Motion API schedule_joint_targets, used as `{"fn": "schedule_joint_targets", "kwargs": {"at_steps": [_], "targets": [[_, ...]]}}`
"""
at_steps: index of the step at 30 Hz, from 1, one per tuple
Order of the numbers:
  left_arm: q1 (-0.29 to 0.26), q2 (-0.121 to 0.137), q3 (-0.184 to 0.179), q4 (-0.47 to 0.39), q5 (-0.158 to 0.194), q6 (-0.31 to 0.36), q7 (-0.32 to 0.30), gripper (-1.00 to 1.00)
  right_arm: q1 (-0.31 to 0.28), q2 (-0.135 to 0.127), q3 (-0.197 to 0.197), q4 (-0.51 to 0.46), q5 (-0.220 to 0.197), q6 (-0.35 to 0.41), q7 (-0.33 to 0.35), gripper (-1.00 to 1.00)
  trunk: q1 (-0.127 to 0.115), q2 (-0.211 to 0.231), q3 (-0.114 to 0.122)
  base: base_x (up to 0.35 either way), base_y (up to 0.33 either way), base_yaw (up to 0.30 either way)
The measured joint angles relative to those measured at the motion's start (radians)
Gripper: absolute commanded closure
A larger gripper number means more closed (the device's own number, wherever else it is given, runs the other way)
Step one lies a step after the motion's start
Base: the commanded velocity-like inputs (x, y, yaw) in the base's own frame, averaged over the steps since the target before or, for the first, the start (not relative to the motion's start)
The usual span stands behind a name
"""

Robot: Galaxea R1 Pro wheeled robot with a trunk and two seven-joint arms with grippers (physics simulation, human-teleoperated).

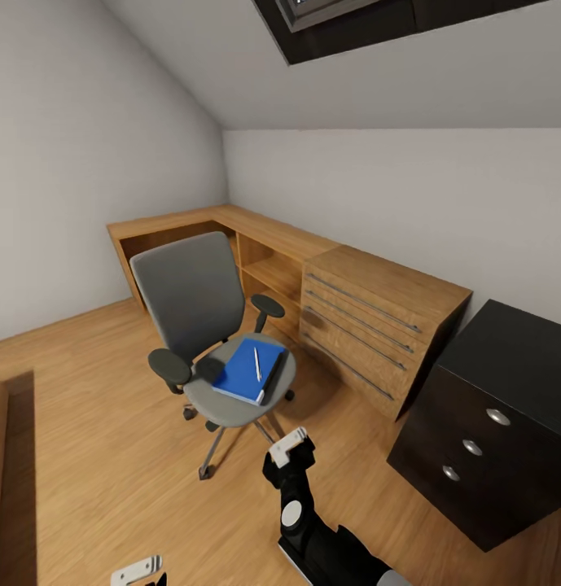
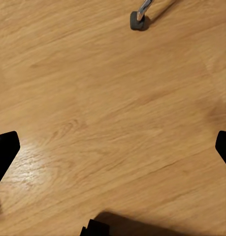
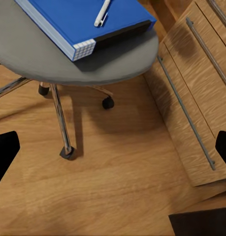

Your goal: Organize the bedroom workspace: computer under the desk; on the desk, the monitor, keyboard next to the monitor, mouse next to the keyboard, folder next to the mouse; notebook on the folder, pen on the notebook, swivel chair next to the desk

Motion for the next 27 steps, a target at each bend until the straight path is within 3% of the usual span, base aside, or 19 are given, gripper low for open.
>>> {"fn": "schedule_joint_targets", "kwargs": {"at_steps": [11, 17, 27], "targets": [[0.000, 0.002, 0.001, 0.000, -0.001, -0.012, 0.000, -1.00, 0.000, 0.000, -0.006, -0.006, -0.001, -0.016, 0.001, -1.00, 0.000, 0.000, 0.000, 0.000, 0.000, 0.000], [0.000, 0.002, 0.002, 0.000, -0.001, -0.012, 0.000, -1.00, 0.000, 0.000, -0.006, -0.002, 0.002, -0.115, -0.005, -1.00, 0.000, 0.000, 0.000, 0.000, 0.000, 0.229], [0.000, 0.002, 0.002, 0.000, 0.000, -0.012, 0.000, -1.00, 0.000, 0.000, -0.006, -0.002, 0.004, -0.121, -0.008, -1.00, 0.000, 0.000, -0.002, 0.000, 0.000, 0.171]]}}
